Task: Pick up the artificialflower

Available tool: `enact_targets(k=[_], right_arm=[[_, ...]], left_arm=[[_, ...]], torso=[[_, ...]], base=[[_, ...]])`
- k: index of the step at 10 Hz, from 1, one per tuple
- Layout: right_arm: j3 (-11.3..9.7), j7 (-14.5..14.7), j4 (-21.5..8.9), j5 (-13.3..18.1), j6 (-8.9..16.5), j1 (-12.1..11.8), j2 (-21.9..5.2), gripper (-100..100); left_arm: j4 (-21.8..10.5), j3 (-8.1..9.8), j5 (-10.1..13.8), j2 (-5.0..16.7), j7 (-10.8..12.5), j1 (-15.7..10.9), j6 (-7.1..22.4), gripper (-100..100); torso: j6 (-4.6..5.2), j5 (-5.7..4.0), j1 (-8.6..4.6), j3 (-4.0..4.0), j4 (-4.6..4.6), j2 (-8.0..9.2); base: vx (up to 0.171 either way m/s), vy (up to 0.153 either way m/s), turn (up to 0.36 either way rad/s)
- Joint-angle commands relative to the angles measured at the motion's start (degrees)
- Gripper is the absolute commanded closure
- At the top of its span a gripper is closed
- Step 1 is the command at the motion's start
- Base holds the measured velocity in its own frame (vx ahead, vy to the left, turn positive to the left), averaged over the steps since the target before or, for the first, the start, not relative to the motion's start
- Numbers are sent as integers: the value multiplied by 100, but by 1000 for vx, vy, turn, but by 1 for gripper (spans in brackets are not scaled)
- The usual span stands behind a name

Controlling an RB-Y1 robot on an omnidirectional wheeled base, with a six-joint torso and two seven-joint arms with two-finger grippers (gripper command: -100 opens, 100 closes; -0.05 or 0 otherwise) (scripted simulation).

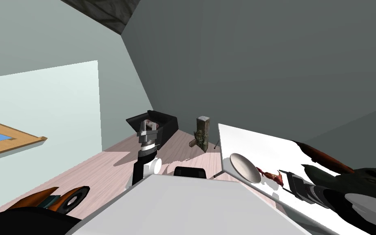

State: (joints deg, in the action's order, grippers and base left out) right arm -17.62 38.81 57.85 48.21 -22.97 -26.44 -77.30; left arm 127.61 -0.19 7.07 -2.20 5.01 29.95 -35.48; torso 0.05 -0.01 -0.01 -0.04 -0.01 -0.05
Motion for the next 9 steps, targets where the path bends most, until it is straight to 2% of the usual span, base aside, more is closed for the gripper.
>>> enact_targets(k=[1, 2, 3, 4, 8, 9], right_arm=[[-48, 52, -57, 34, 118, 32, 182, -100], [-72, 79, -85, 51, 177, 48, 273, -100], [-56, 50, -33, 38, 145, 15, 204, -100], [-63, 50, -31, 41, 164, 16, 214, 100], [-61, 49, -32, 39, 165, 17, 213, 100], [-61, 49, -32, 40, 165, 16, 213, 0]], left_arm=[[0, 0, 0, 0, 0, 0, 0, 0], [0, 0, 0, 0, 0, 0, 0, 0], [0, 0, 0, 0, 0, 0, 0, 0], [0, 0, 0, 0, 0, 0, 0, 0], [0, 0, 0, 0, 0, 0, 0, 0], [0, 0, 0, 0, 0, 0, 0, 0]], torso=[[0, 0, 0, 0, 0, 0], [-2, -3, -10, 1, 1, 1], [-1, -4, -15, 2, 1, 3], [-1, -4, -11, 4, 2, 6], [-2, -1, -2, 5, 2, 8], [-2, 0, -1, 5, 2, 9]], base=[[27, -40, 86], [23, -54, 88], [6, -22, 13], [-1, 0, -13], [0, 0, 0], [0, 0, 0]])
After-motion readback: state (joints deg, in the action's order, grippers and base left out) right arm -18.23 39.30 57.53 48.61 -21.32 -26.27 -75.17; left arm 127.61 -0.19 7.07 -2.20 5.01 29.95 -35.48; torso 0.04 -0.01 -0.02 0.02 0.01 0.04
